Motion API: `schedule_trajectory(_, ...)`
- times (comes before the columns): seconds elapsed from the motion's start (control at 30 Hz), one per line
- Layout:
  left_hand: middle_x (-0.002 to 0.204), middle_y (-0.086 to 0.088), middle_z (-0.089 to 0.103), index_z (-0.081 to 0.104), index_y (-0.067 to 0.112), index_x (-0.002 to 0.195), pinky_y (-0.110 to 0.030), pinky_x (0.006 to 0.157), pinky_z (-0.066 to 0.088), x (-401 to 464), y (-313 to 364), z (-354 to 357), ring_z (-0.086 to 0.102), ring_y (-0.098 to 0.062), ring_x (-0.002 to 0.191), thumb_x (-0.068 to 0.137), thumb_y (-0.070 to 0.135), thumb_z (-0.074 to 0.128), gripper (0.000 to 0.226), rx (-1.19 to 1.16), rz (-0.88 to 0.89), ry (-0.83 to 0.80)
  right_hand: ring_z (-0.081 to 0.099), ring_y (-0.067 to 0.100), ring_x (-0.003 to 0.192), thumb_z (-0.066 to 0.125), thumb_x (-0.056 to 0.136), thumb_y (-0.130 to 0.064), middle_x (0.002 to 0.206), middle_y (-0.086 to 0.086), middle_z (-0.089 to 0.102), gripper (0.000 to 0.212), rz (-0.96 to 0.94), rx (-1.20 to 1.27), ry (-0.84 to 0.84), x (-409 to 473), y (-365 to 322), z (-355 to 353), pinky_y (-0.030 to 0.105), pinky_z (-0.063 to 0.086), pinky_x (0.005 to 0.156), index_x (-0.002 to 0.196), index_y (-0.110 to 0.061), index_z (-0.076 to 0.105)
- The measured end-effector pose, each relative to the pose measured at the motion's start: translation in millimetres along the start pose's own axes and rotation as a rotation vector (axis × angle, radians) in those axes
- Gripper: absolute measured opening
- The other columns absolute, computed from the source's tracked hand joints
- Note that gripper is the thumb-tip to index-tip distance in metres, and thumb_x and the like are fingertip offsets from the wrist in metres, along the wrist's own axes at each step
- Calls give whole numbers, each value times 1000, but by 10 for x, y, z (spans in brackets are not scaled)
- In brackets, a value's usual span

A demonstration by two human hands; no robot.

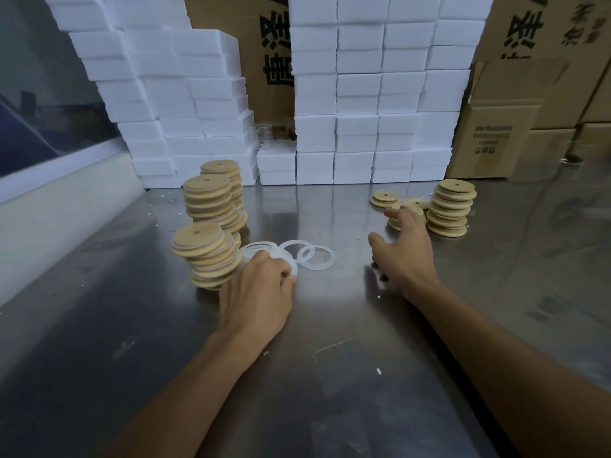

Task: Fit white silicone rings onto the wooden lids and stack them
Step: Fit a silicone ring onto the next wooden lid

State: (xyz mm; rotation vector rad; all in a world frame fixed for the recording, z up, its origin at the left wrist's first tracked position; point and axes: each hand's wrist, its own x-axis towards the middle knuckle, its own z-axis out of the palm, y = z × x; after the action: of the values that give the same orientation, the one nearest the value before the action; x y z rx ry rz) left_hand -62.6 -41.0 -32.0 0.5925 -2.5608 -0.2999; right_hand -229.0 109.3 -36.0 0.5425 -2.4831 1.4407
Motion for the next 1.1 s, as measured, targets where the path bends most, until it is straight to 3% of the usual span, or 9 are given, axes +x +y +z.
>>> schedule_trajectory(0.07,107,4,59,71,21,98,-35,72,47,10,-15,2,58,-20,94,97,33,54,21,13,5,6,37,20,140,64,88,-18,160,-1,26,58,-10,-68,-17,93,31,5,35,33,108,143,-19,44)
schedule_trajectory(0.13,105,4,59,71,21,99,-34,70,45,18,-8,3,58,-20,92,98,29,53,20,22,20,-3,33,23,143,62,89,-19,163,-2,19,63,-9,-140,-27,193,69,14,40,33,110,147,-20,38)
schedule_trajectory(0.3,103,2,58,64,16,95,-37,66,44,12,-4,9,58,-24,86,96,12,51,14,65,17,-1,39,30,137,59,90,-29,161,3,21,67,-1,-384,-61,399,128,78,46,43,95,150,-24,28)
schedule_trajectory(0.43,99,0,55,49,16,91,-38,62,40,10,16,-1,56,-27,81,96,9,48,9,22,31,33,50,36,121,55,91,-36,143,12,40,56,11,-525,-51,507,146,117,41,38,80,140,-15,37)
schedule_trajectory(0.53,80,-1,48,37,17,87,-34,53,24,-5,34,-37,45,-26,64,95,6,46,16,-51,38,133,55,40,110,54,93,-38,135,14,38,47,11,-611,-31,532,141,146,40,36,77,129,-9,41)
schedule_trajectory(0.6,78,-4,52,43,15,91,-35,52,28,-7,37,-69,46,-28,63,95,4,49,13,-117,65,178,58,41,104,52,95,-38,133,15,35,44,12,-654,-14,540,141,158,40,36,75,125,-7,45)
schedule_trajectory(0.8,102,-14,63,57,3,116,-38,64,41,-6,70,-35,58,-33,84,90,-3,48,27,-303,154,240,59,44,103,52,96,-36,129,20,44,38,26,-675,17,545,157,172,40,35,72,122,-10,44)
schedule_trajectory(0.93,94,-11,64,62,2,104,-38,67,45,23,33,8,58,-27,79,94,2,51,15,-346,223,292,58,45,97,49,98,-33,124,18,45,34,-32,-632,46,518,182,171,42,35,69,122,-12,39)
schedule_trajectory(1.1,82,4,60,61,11,85,-11,66,36,79,-31,38,51,-11,72,92,1,60,12,-467,172,286,54,36,91,45,102,-34,114,16,57,25,-170,-366,-6,449,162,120,38,34,70,117,-13,44)
